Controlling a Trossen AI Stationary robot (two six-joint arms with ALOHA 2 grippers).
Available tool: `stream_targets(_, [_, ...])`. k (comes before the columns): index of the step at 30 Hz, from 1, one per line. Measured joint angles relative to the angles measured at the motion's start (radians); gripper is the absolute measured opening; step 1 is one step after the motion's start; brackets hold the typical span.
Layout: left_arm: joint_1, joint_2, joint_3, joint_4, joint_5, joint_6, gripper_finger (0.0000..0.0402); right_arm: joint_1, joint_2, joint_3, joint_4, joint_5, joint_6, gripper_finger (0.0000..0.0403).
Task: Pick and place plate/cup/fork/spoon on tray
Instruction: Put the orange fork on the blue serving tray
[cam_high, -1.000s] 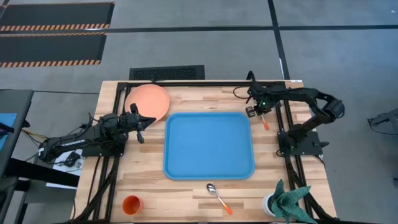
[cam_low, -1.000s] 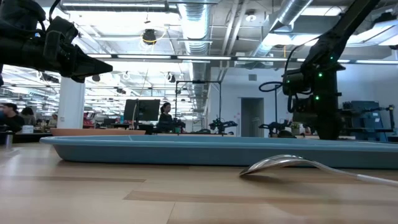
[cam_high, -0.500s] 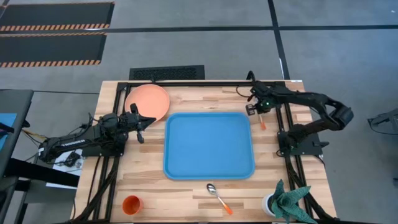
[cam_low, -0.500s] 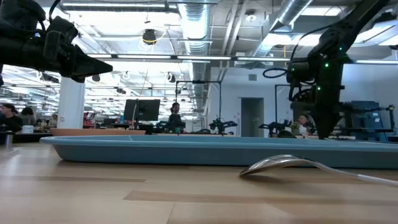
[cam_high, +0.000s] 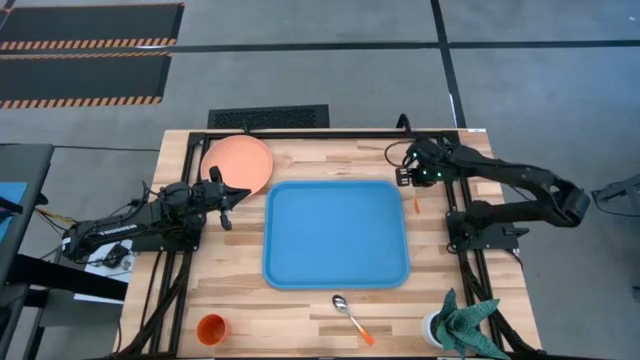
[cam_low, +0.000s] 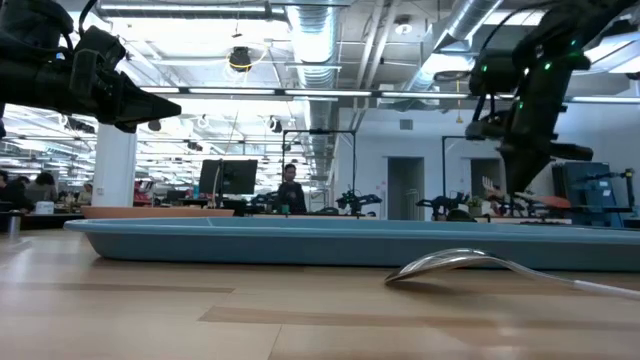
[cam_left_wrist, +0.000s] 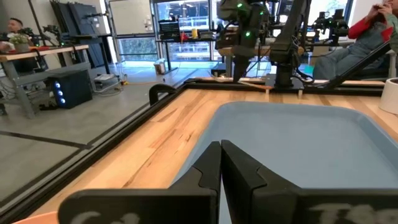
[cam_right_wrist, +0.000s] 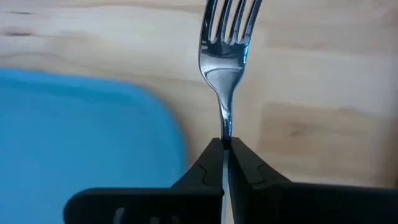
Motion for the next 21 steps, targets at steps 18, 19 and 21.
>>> stream_targets(18, [0.0,0.0,0.0,0.0,0.0,-0.001,0.0,0.696,0.058,0.04,0.122,0.211,0.72,0.0016])
stream_targets(19, [0.0,0.0,0.0,0.0,0.0,-0.001,0.0,0.728,0.088,0.061,0.106,0.215,0.757,0.0016])
stream_targets(21, [0.0,0.0,0.0,0.0,0.001,-0.002,0.0,0.777,0.154,0.118,0.06,0.214,0.819,0.0016])
